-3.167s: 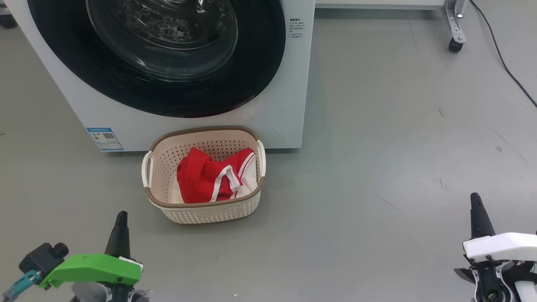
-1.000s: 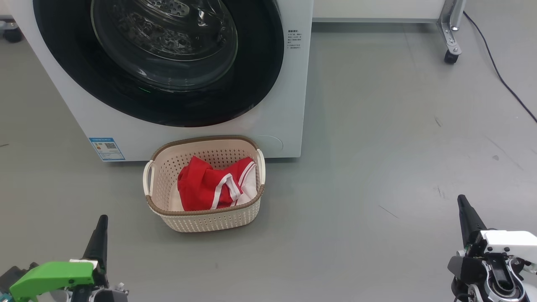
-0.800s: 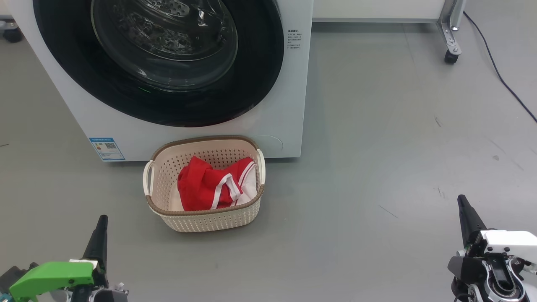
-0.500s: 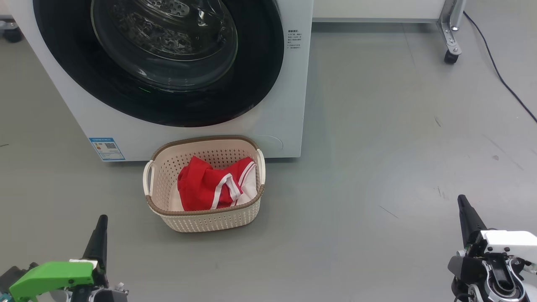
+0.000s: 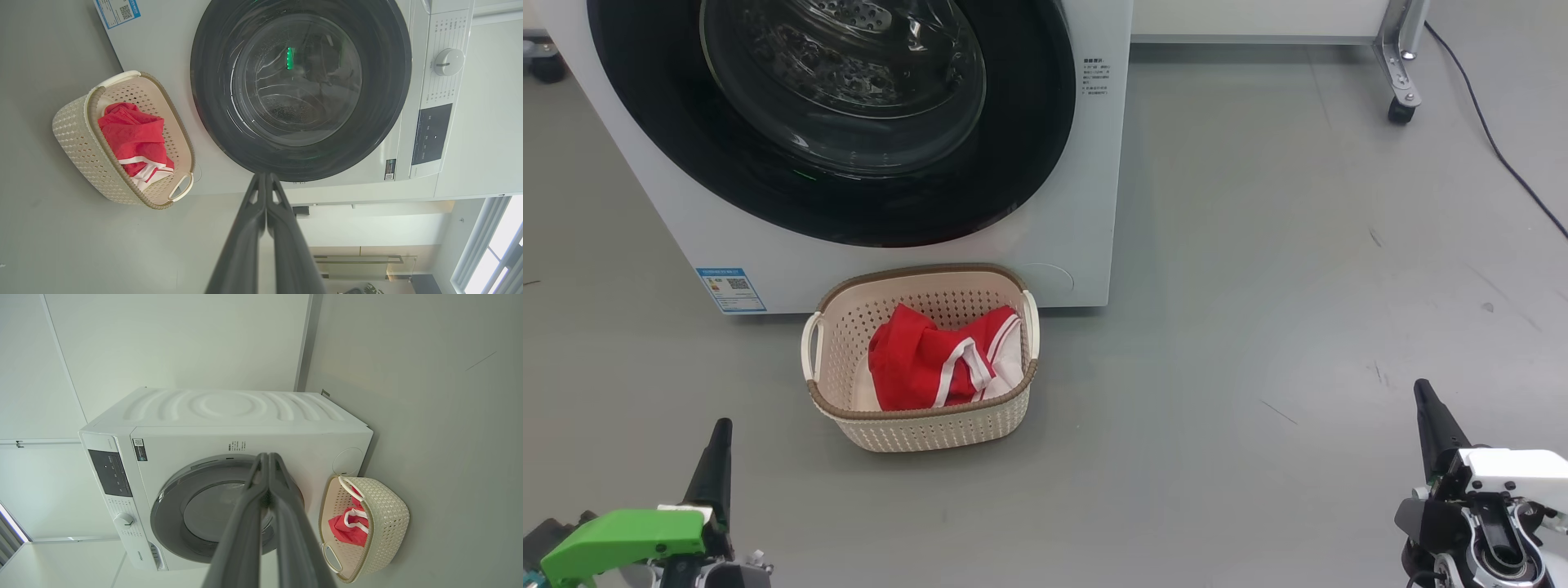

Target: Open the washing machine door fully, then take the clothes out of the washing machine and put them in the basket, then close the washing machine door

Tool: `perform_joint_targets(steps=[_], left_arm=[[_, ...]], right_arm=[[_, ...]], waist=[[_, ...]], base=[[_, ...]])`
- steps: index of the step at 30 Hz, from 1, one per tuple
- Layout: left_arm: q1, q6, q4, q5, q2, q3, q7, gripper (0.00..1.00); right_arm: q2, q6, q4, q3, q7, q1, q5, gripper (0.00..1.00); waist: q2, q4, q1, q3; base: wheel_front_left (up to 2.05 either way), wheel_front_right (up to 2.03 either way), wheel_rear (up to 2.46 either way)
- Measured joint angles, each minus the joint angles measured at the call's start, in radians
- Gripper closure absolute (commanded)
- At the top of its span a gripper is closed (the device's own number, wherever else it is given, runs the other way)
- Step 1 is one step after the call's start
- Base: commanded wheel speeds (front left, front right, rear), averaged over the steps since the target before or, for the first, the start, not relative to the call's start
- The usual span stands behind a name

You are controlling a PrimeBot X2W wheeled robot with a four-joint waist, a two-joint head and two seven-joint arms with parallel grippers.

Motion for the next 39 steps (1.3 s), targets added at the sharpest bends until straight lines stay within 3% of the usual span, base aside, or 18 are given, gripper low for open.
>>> perform_joint_targets(steps=[39], left_arm=[[0.0, 0.0, -0.002, 0.0, 0.0, 0.003, 0.005, 1.0]], right_arm=[[0.001, 0.0, 0.0, -0.003, 0.002, 0.0, 0.0, 1.0]], waist=[[0.0, 0.0, 0.0, 0.0]], base=[[0.0, 0.0, 0.0]])
